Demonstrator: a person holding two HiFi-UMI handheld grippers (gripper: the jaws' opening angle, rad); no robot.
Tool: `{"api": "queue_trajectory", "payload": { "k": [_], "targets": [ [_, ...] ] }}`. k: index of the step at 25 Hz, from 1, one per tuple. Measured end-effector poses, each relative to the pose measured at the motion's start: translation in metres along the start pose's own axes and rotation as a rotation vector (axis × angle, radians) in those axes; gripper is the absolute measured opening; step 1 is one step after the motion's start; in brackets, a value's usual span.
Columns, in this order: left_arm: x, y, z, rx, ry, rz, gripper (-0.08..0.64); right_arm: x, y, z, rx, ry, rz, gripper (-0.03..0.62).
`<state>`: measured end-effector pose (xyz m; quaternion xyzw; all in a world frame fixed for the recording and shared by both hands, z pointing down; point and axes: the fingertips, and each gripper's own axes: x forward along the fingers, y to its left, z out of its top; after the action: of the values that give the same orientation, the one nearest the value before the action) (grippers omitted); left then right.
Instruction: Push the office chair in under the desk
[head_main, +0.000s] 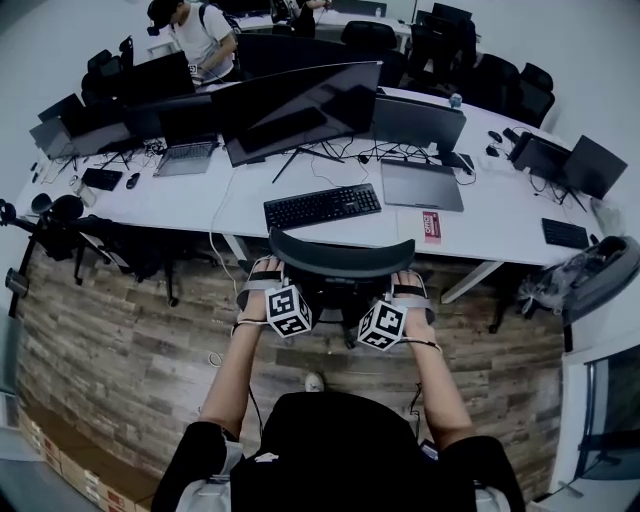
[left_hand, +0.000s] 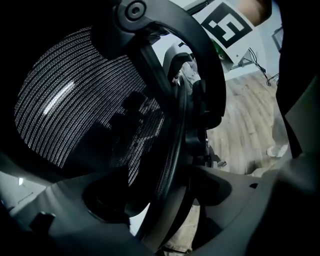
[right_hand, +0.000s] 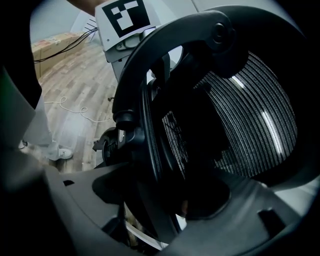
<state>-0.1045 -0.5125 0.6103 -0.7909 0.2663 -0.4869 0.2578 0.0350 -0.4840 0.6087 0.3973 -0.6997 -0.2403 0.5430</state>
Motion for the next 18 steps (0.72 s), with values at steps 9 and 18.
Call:
{"api": "queue_trajectory", "payload": {
  "k": [9, 18],
  "targets": [
    [0.019, 0.023, -0.012, 0.007, -0.028, -0.001, 0.383, 0.027, -0.014, 0.011, 0.013, 0.026, -0.009, 0.310],
    [0.028, 0.037, -0.017, 0.007, -0.044, 0.008, 0.383, 0.041, -0.024, 0.016, 0.021, 0.029, -0.020, 0.310]
  ]
}}
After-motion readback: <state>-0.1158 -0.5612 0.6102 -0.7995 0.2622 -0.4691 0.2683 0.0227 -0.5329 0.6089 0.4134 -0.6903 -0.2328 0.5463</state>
